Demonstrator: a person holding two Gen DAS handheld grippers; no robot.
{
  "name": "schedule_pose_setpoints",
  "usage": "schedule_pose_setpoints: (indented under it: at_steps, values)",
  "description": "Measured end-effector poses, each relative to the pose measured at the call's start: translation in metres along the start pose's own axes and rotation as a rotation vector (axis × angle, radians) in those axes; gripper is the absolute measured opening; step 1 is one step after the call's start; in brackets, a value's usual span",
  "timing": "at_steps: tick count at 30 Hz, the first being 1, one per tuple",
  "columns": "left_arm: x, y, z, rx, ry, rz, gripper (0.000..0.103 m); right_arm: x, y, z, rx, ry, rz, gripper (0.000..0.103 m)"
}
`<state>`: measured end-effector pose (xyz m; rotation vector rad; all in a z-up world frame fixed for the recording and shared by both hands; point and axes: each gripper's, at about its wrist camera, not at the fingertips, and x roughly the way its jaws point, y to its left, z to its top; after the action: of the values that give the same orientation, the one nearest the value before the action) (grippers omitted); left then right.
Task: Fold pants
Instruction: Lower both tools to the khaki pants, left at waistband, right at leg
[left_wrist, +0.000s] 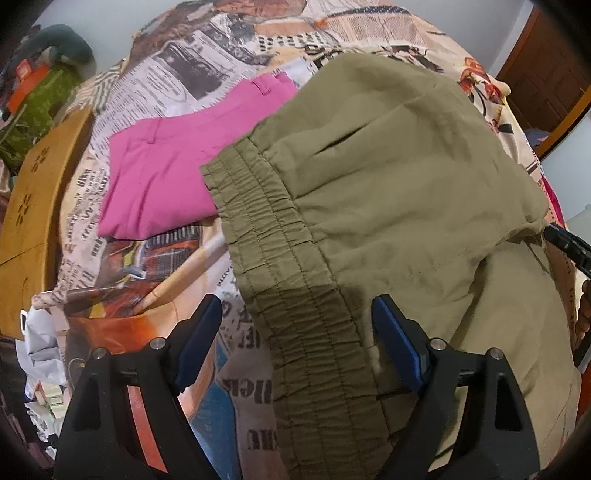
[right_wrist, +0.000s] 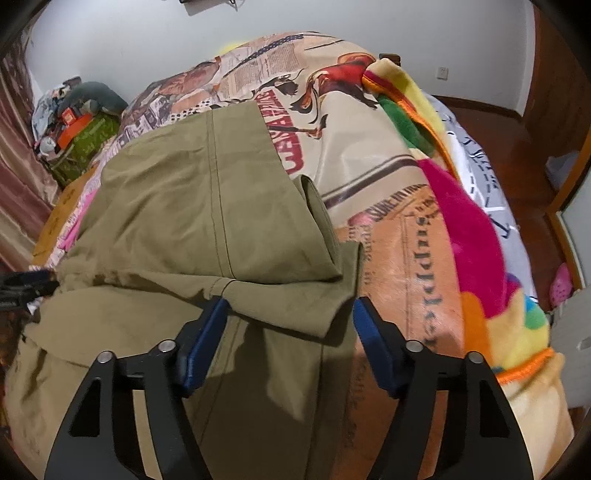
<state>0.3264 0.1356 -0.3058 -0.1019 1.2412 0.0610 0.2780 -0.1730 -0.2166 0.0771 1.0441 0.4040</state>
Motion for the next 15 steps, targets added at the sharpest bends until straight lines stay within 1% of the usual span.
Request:
schedule_pose_setpoints:
  at_steps: [2,4,6,7,8,12,14,15]
  values:
    - [0.004,0.003,0.001,-0.013,0.009,-0.016,0.085,0.002,0.0,0.002,-0.002,0.006,-0.002,0.061]
    - [0.006,0.006,0.001,-0.024,0.016,-0.031,0.086,0.003,0.0,0.004,-0.007,0.002,0.002,0.051]
    - [0.009,0.007,0.0,-0.027,0.012,-0.03,0.086,0.004,0.001,0.004,-0.014,-0.003,0.011,0.045]
    - [0.009,0.006,0.0,-0.021,0.007,-0.019,0.086,0.004,0.002,0.004,-0.018,-0.005,0.014,0.039]
    - [0.009,0.005,-0.001,-0.009,-0.005,-0.002,0.086,0.005,0.004,0.004,-0.024,-0.005,0.012,0.036]
    - [0.007,-0.003,-0.005,0.052,-0.059,0.08,0.087,0.012,0.01,0.003,-0.07,-0.007,-0.043,0.028]
    - [0.008,-0.004,-0.006,0.069,-0.074,0.108,0.087,0.016,0.011,0.002,-0.096,0.0,-0.078,0.021]
    - [0.009,-0.004,-0.006,0.072,-0.079,0.115,0.087,0.017,0.011,0.003,-0.101,0.005,-0.083,0.019]
